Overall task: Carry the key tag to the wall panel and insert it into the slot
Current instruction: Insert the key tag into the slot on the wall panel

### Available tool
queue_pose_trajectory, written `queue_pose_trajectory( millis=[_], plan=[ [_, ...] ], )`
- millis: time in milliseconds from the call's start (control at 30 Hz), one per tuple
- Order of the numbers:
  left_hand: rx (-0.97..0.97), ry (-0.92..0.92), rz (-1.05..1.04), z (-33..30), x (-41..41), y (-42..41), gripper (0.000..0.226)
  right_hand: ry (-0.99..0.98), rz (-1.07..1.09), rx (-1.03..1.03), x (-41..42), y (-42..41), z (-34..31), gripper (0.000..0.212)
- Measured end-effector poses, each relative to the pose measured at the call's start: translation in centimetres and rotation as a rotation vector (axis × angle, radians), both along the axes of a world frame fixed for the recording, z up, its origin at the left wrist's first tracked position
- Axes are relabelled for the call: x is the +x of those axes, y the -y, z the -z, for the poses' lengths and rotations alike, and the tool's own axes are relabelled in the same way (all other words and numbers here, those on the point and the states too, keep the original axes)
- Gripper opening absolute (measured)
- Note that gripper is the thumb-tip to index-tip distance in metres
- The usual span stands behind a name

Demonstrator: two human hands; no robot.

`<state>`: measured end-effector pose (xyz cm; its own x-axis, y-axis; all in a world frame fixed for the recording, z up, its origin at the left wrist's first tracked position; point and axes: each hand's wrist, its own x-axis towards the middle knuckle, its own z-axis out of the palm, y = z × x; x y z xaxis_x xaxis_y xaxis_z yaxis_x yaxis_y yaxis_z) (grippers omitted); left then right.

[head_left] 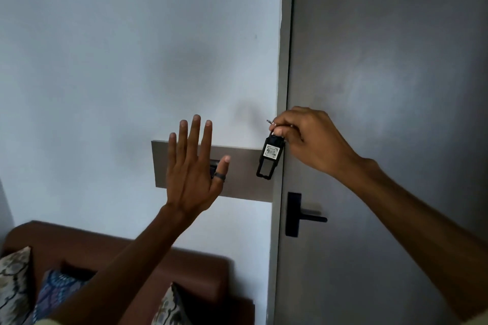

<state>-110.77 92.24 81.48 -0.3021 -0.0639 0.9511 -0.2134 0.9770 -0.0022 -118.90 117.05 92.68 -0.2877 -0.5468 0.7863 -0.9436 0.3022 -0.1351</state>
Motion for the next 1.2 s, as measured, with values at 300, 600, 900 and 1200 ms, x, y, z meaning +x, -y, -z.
queue_pose_trajectory(
  millis=[300, 600, 900, 1200],
  plan=[
    [-0.009, 0.012, -0.051, 0.6, -8.4, 8.2, 0.077, 0.014, -0.062, -0.006, -10.3, 6.9, -0.5, 0.014],
    [0.023, 0.034, -0.107, 3.7, -15.8, 15.9, 0.075, 0.054, -0.152, 0.069, -20.4, 16.9, 2.3, 0.012],
    [0.099, 0.059, -0.196, 7.9, -20.4, 23.8, 0.070, 0.061, -0.198, 0.101, -27.0, 24.7, 6.0, 0.007],
    [0.221, 0.168, -0.177, 14.9, -22.8, 31.0, 0.071, 0.072, -0.195, 0.164, -27.3, 30.7, 10.3, 0.008]
  ],
)
